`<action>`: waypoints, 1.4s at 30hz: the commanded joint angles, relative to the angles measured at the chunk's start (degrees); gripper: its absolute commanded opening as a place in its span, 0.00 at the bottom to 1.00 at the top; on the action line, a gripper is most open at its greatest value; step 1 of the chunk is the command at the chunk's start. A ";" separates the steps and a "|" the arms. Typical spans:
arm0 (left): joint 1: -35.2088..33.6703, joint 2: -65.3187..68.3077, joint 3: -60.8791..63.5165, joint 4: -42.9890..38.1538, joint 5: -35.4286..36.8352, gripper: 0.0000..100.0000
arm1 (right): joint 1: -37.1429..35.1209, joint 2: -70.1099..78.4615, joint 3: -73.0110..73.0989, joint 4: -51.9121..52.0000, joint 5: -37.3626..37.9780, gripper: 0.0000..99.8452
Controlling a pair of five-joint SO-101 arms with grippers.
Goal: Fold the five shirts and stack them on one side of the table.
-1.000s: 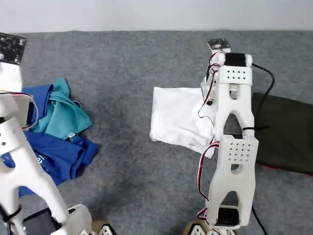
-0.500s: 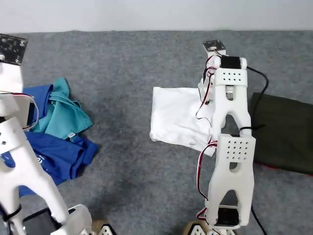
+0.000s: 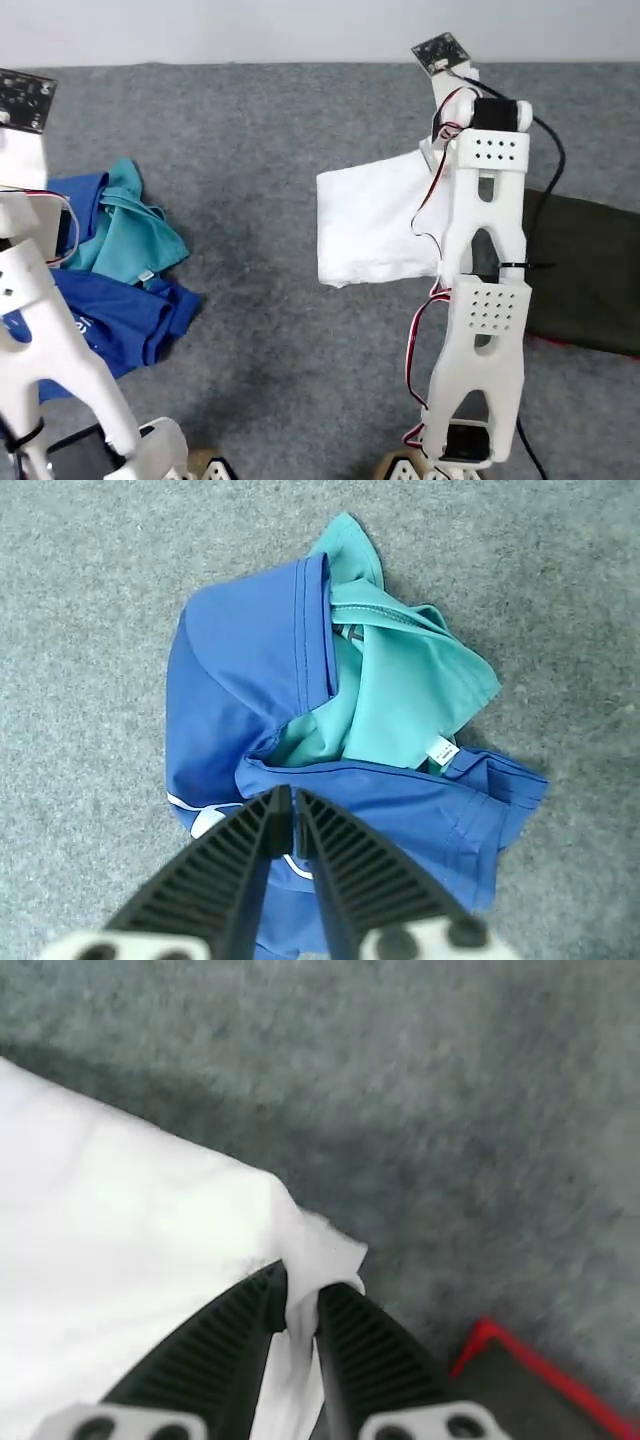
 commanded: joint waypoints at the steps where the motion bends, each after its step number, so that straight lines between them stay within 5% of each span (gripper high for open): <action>1: -0.18 -1.85 -0.22 -0.88 -0.44 0.02 | 1.45 -0.75 -3.16 -3.74 2.55 0.01; 11: -0.18 -1.93 -0.22 -0.62 -0.44 0.02 | 1.01 -1.63 -9.05 4.35 -2.11 0.17; 15: -0.18 -1.93 -0.22 -0.62 -0.35 0.02 | -1.45 -3.74 -14.24 11.65 -3.87 0.14; 19: -0.18 -1.93 -0.22 -0.62 -0.35 0.02 | -3.82 -4.00 -13.10 13.76 -4.22 0.01; 22: -0.35 -1.93 -0.22 -0.62 -0.35 0.02 | -3.74 -2.86 -8.44 13.49 -3.87 0.03; 34: -0.35 -2.02 -0.22 -0.53 -0.26 0.02 | 5.23 15.60 -3.78 -5.58 -3.87 0.01; 42: -0.26 -2.02 -0.22 -0.53 -0.26 0.02 | -0.22 12.79 -25.93 13.85 -4.13 0.01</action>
